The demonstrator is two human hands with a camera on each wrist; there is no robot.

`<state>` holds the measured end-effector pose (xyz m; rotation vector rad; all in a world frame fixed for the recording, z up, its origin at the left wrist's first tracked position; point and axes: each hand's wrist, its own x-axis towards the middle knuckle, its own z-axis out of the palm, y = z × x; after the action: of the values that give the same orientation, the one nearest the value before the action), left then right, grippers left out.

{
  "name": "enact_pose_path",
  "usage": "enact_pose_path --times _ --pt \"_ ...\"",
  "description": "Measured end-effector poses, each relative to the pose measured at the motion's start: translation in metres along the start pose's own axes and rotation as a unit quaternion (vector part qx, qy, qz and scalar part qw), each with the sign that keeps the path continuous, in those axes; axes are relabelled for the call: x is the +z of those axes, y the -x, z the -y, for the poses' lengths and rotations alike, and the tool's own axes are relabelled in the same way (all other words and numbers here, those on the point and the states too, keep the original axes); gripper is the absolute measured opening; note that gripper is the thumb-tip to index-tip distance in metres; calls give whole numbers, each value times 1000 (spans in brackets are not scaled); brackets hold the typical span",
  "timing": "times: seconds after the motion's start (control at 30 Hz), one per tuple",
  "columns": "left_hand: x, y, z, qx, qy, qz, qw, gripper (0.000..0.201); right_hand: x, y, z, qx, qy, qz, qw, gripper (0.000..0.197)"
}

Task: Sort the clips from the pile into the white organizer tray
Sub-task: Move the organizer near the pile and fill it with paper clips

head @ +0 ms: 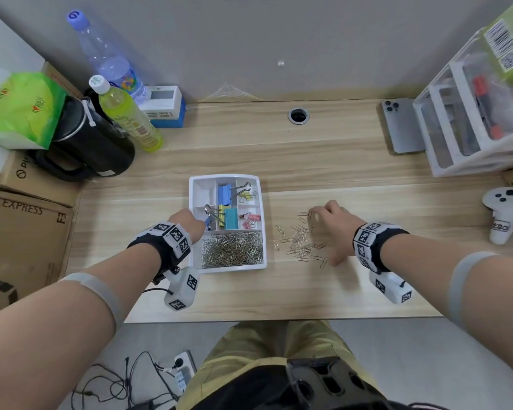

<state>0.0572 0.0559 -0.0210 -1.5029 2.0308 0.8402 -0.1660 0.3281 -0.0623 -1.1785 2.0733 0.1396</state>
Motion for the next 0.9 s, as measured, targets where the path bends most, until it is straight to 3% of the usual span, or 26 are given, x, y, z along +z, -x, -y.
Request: enact_pose_path --times 0.1,0.27,0.37,0.47,0.57,0.7,0.9 --pt "2 -1 0 0 1 -3 1000 14 4 -1 2 -17 -25 -3 1000 124" --pt "3 -2 1 -3 -5 -13 1000 13 11 -10 19 -39 -104 -22 994 79" --pt "3 -3 1 -5 -4 -12 1000 13 12 -13 30 -36 -158 -34 986 65" --pt "3 -3 1 -5 1 -8 1000 12 13 -10 33 -43 -183 -47 981 70" --pt "2 -2 1 -4 2 -6 1000 12 13 -5 28 -52 -122 -54 990 95" --pt "2 -2 1 -3 4 -6 1000 12 16 -3 18 -66 -52 -6 996 122" --pt "2 -3 1 -5 4 -9 1000 12 18 -12 29 -49 -108 -24 993 95"
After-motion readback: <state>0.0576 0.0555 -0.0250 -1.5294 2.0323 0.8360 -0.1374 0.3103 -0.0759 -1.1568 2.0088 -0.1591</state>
